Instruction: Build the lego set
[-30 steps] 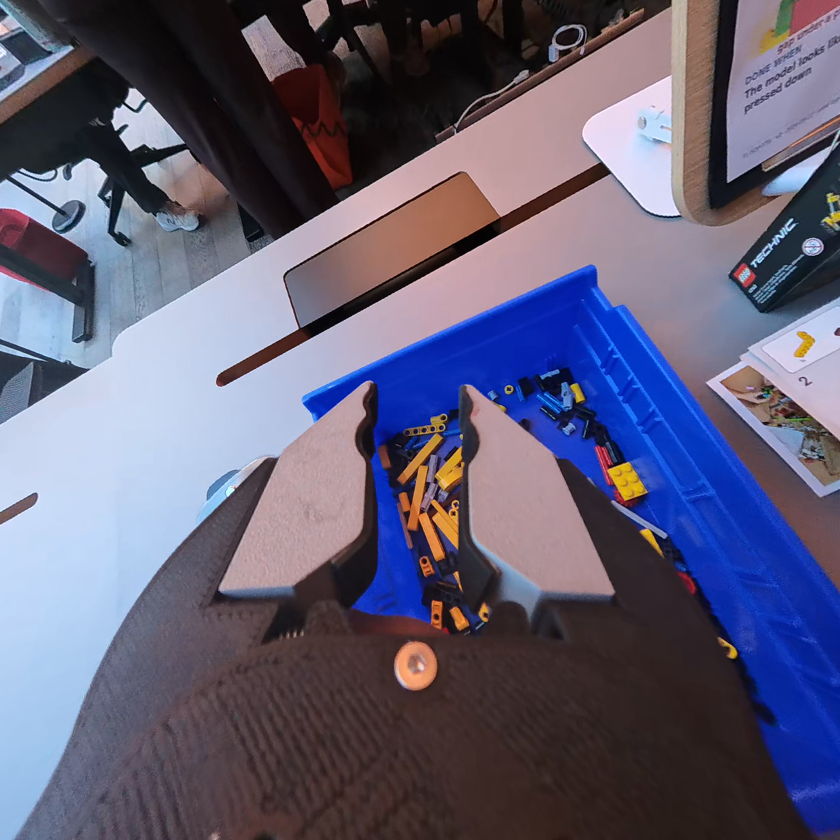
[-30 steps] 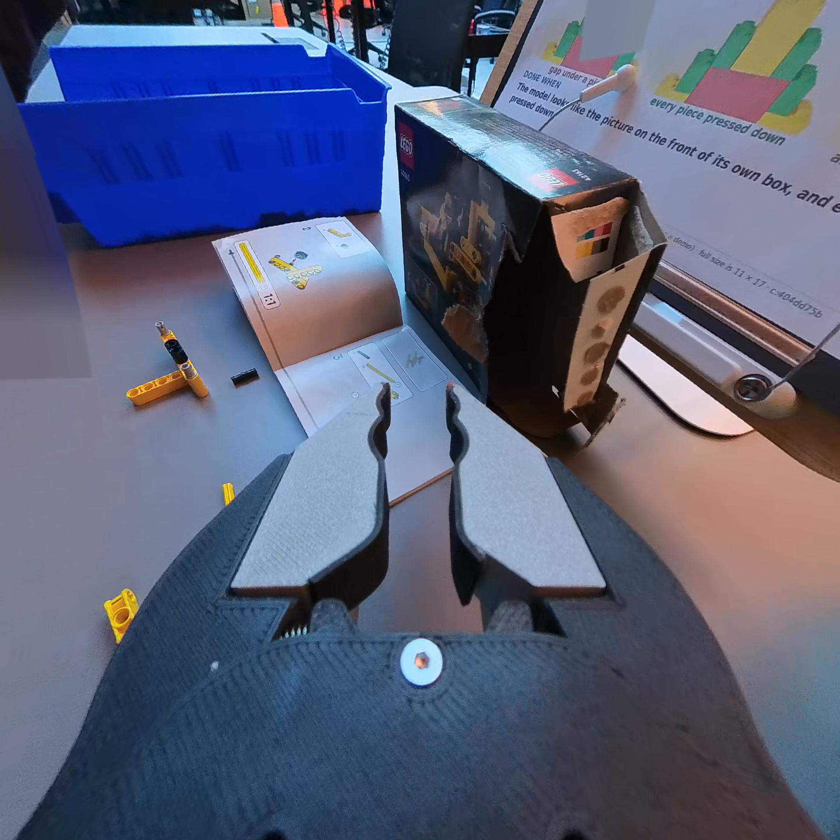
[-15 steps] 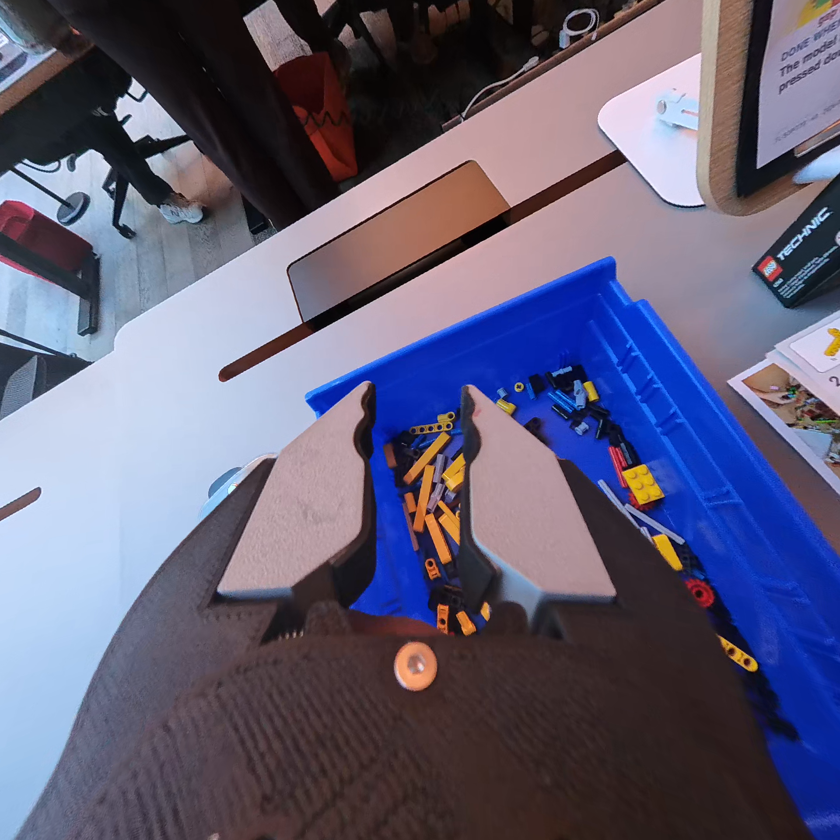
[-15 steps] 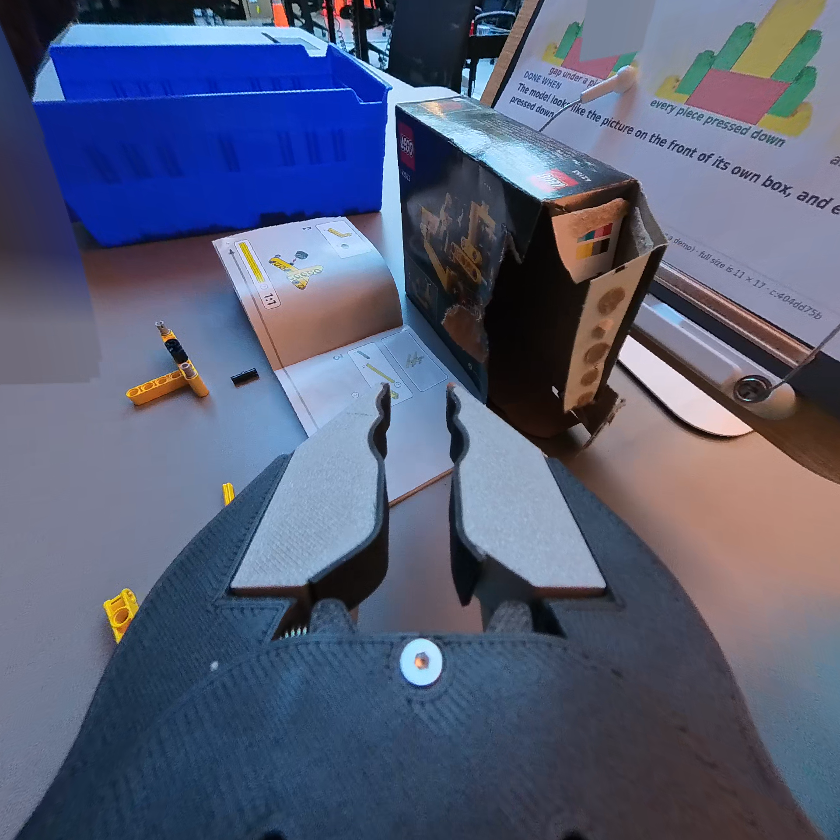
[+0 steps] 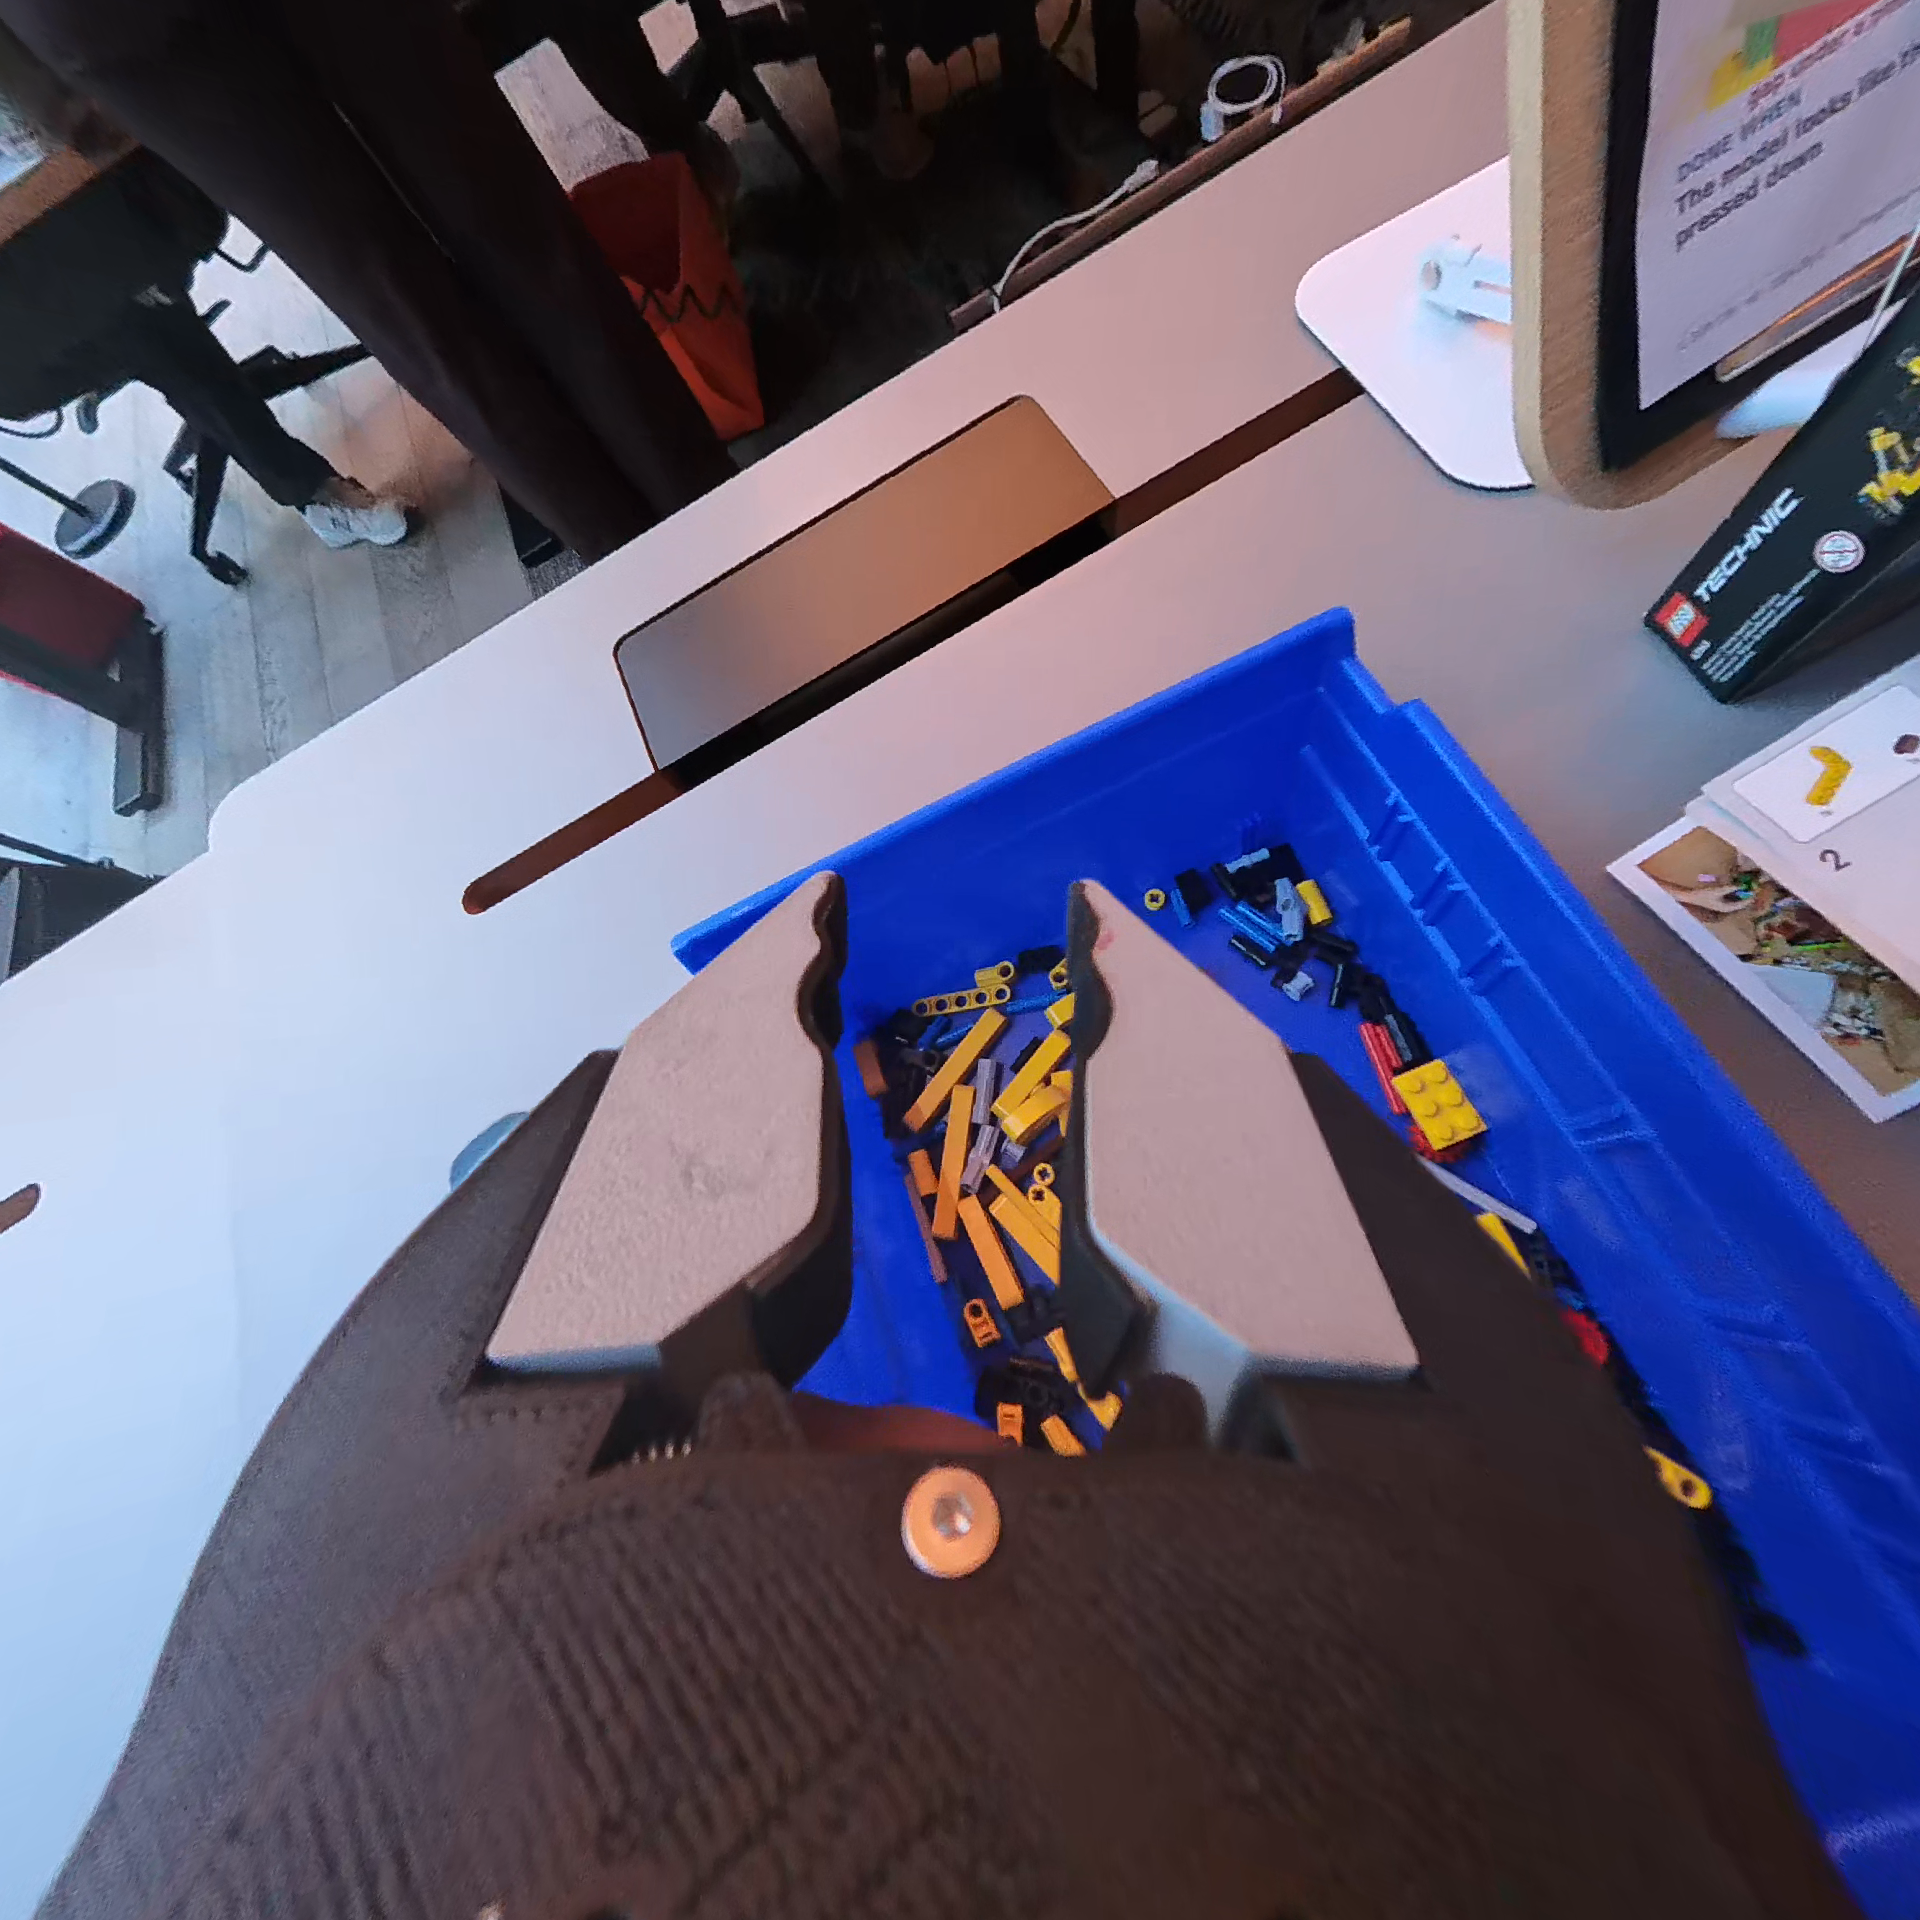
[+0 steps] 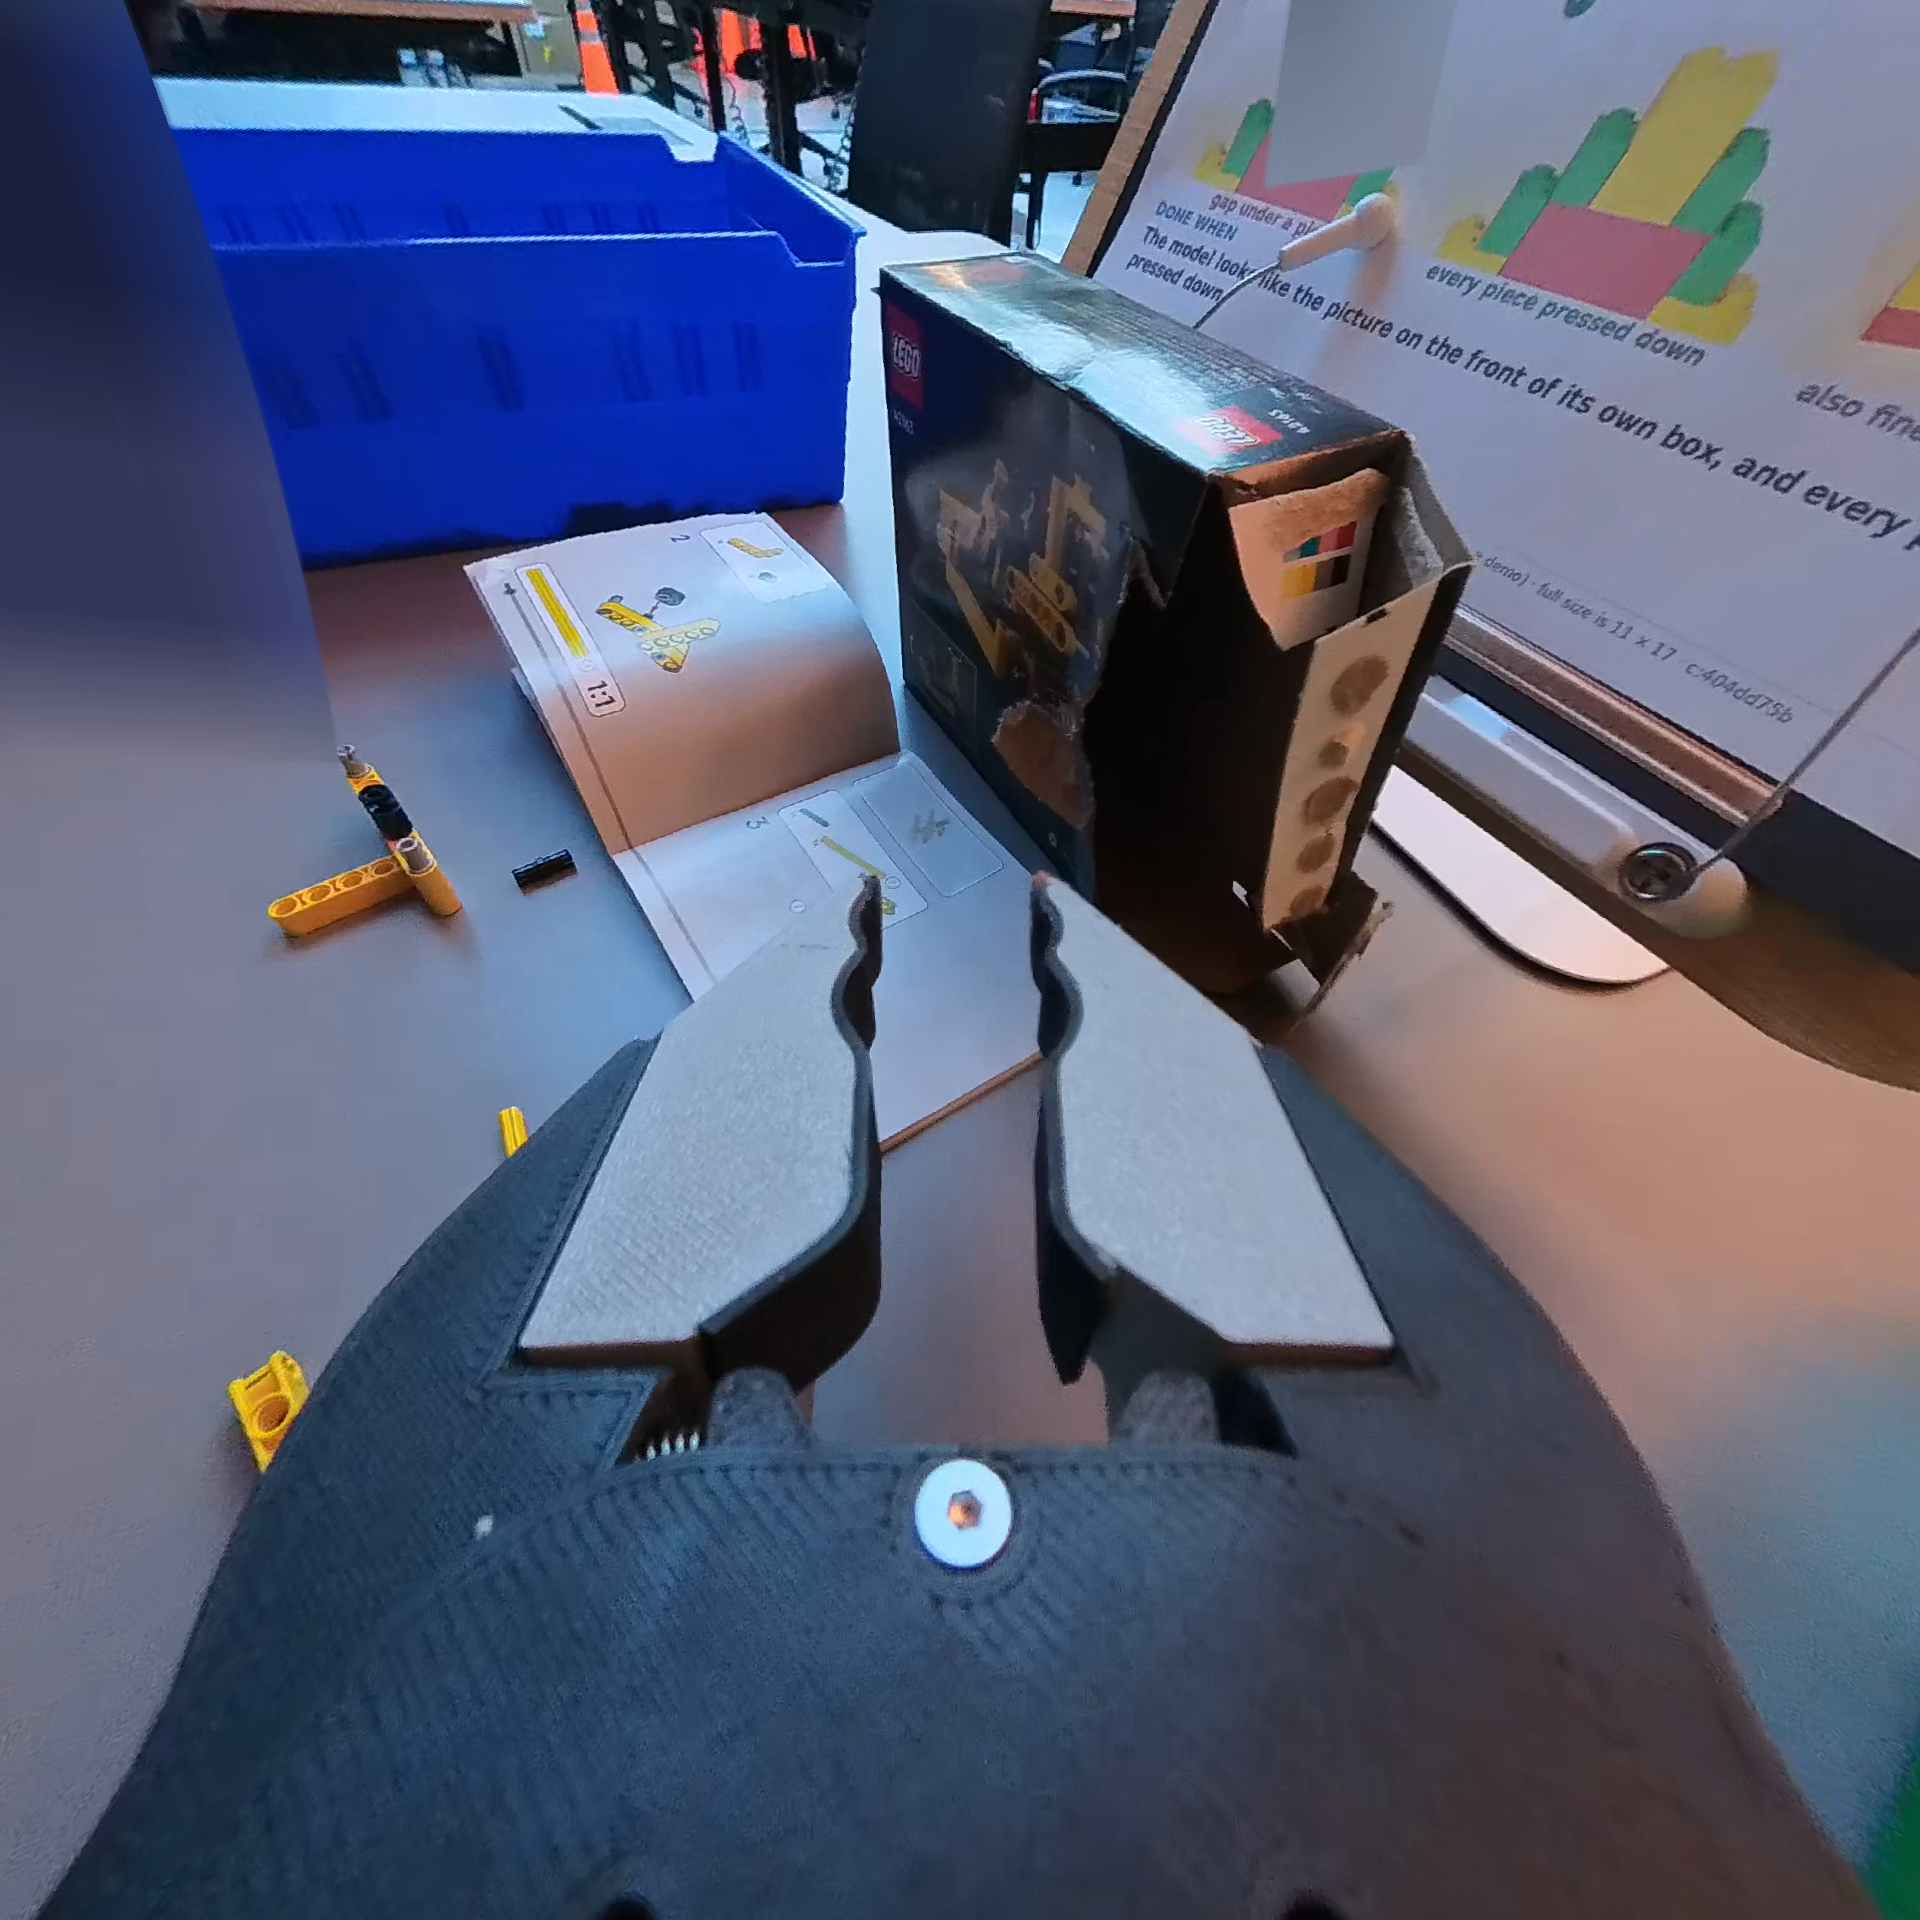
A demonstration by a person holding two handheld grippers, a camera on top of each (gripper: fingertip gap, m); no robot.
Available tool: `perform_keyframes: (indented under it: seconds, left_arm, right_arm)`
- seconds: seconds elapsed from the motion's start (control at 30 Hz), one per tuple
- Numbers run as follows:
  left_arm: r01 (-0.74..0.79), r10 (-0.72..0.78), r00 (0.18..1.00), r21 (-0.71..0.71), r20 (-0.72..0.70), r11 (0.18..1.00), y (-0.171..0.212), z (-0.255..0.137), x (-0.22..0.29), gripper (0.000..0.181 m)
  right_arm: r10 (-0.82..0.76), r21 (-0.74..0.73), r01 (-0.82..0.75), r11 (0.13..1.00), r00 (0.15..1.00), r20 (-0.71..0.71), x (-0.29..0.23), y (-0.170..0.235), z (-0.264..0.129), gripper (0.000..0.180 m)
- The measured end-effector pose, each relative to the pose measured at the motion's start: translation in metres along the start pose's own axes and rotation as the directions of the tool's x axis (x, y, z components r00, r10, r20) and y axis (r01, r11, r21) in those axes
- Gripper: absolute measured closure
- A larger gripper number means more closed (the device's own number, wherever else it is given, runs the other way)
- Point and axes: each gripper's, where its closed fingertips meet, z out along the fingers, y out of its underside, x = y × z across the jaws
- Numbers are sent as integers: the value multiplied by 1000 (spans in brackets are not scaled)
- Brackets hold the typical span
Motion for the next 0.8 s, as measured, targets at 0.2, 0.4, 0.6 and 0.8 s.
perform_keyframes:
  seconds: [0.2,0.4,0.6,0.8]
  left_arm:
    - [16,-15,995,9,-98,1000,-1,-1,24,138]
    - [-53,50,991,-26,-122,998,2,5,41,136]
    - [4,-4,1000,3,-29,1000,2,-12,8,134]
    - [-15,15,1000,27,-7,1000,3,-24,2,135]
  right_arm:
    - [18,-21,-18,1000,999,-38,7,3,2,148]
    - [32,-10,-32,999,999,-38,8,2,1,147]
    - [42,9,-42,999,998,-49,11,0,-2,147]
    - [62,17,-61,998,995,-72,15,0,-6,144]
